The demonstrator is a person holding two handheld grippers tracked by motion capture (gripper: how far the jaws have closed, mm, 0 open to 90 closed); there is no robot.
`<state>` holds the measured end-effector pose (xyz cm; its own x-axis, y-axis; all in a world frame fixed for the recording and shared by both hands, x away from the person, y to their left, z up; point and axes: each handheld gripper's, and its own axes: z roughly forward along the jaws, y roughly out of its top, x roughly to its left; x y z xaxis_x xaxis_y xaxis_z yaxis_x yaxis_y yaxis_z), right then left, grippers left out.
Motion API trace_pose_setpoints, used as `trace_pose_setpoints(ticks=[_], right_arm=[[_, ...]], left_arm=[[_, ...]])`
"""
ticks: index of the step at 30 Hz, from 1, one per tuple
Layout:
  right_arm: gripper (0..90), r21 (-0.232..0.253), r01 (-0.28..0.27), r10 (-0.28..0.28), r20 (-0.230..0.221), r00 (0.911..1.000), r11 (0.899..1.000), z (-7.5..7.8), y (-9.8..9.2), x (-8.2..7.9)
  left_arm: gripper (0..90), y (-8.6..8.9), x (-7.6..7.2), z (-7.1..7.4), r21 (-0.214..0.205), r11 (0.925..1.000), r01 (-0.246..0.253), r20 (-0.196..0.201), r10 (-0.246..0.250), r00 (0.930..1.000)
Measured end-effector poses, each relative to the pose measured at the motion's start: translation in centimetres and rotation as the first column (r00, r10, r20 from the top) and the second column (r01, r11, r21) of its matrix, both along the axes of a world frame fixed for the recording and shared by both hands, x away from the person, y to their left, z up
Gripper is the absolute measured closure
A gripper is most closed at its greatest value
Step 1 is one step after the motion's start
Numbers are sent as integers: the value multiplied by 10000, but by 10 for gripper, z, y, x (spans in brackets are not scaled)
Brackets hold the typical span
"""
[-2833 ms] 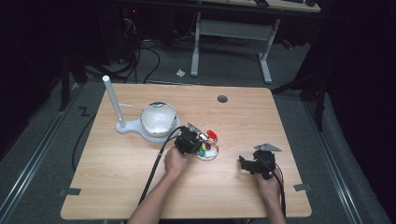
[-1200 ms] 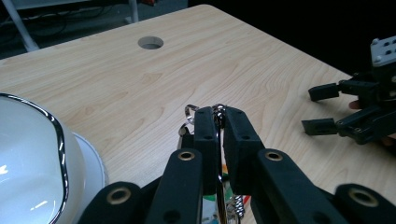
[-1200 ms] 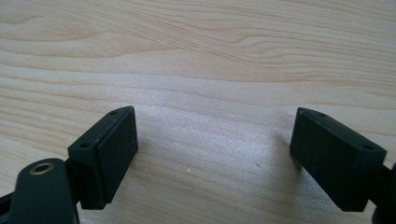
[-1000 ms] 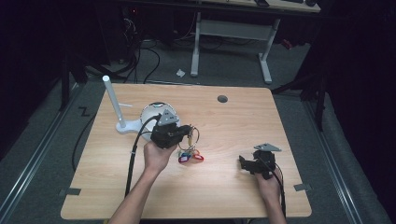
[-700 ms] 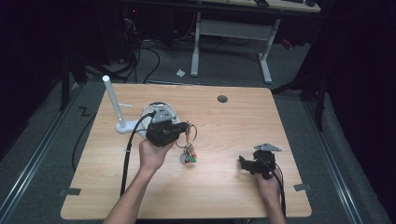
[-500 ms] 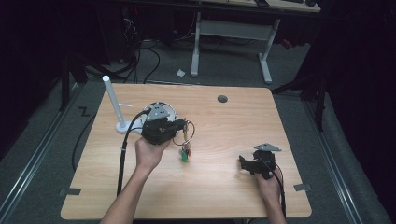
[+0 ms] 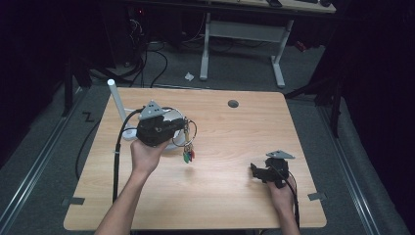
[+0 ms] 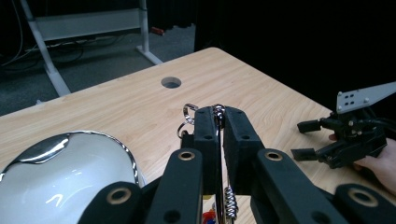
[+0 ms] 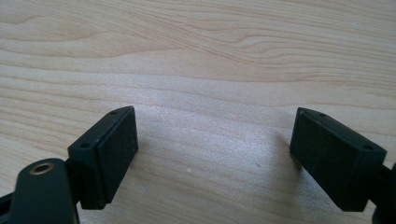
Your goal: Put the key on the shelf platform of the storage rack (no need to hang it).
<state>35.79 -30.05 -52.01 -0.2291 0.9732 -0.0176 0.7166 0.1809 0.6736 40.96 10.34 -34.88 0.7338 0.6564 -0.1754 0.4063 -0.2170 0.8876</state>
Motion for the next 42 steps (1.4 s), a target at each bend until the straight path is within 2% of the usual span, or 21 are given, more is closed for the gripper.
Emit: trace_pose_setpoints(ticks=[4,15,24,35,42], right_arm=[[153,2,-1,1,1,10000,10000,0,0,0],[153,1,4,-4,-1,10000,10000,0,0,0],[153,3,4,-4,-3,10000,10000,0,0,0],[153,2,5,-5,-2,10000,10000,0,0,0],[153,-5,-7,7,0,10000,10000,0,0,0]], left_arm=[[846,8,2,7,-184,9997,-145,-3,145,9999],[846,29,11,27,-268,9982,-532,71,534,9985],[846,38,25,41,-46,9954,-957,294,958,9950],[846,46,41,39,153,9875,-1570,317,1565,9872],[846,46,49,32,487,9812,-1869,333,1854,9821]])
